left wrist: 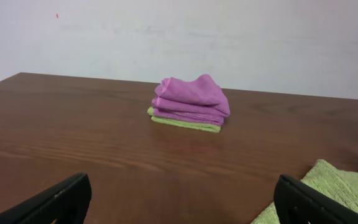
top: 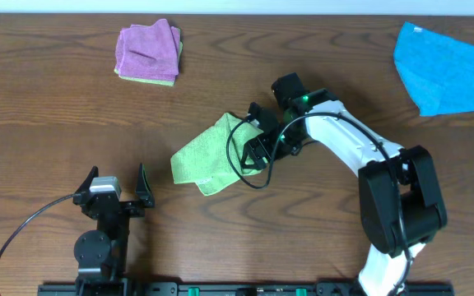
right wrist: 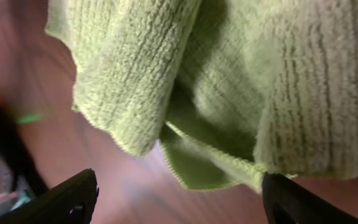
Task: Fold the cloth
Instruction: 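Drag the green cloth rightward with the right gripper to spread it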
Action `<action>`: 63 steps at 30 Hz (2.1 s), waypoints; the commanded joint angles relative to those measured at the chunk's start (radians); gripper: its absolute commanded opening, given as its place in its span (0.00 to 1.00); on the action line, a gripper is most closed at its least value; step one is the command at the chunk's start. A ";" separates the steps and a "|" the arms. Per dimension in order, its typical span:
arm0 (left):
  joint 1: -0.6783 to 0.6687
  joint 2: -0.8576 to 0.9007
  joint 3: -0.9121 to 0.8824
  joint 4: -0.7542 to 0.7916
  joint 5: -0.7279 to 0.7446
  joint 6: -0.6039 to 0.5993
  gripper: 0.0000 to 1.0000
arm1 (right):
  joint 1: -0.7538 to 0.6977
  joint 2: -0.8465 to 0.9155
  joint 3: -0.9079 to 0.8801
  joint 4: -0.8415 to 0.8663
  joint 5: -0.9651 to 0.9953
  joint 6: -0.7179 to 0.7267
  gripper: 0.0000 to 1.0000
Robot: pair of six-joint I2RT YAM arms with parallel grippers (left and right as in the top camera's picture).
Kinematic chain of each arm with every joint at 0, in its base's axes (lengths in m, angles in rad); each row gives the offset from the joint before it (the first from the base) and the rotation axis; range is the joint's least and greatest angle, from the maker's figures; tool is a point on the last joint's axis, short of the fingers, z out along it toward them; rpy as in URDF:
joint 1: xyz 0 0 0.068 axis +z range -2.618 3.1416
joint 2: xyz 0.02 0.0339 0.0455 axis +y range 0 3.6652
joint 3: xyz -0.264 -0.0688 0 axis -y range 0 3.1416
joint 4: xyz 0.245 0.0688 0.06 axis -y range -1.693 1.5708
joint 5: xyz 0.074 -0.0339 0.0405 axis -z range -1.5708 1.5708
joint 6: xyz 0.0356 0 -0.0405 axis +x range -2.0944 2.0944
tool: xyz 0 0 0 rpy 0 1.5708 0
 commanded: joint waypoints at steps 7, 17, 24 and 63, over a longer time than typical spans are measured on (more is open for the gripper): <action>-0.004 -0.006 -0.010 -0.061 -0.008 -0.003 0.95 | -0.007 0.024 -0.005 0.034 0.029 -0.116 0.81; -0.004 -0.006 -0.010 -0.061 -0.008 -0.003 0.95 | 0.000 0.058 -0.012 0.025 0.045 -0.122 0.31; -0.004 -0.006 -0.010 -0.061 -0.008 -0.003 0.95 | 0.000 0.060 -0.013 0.006 0.132 -0.132 0.59; -0.004 -0.006 -0.010 -0.061 -0.008 -0.003 0.95 | -0.074 -0.237 -0.017 0.310 0.380 0.022 0.01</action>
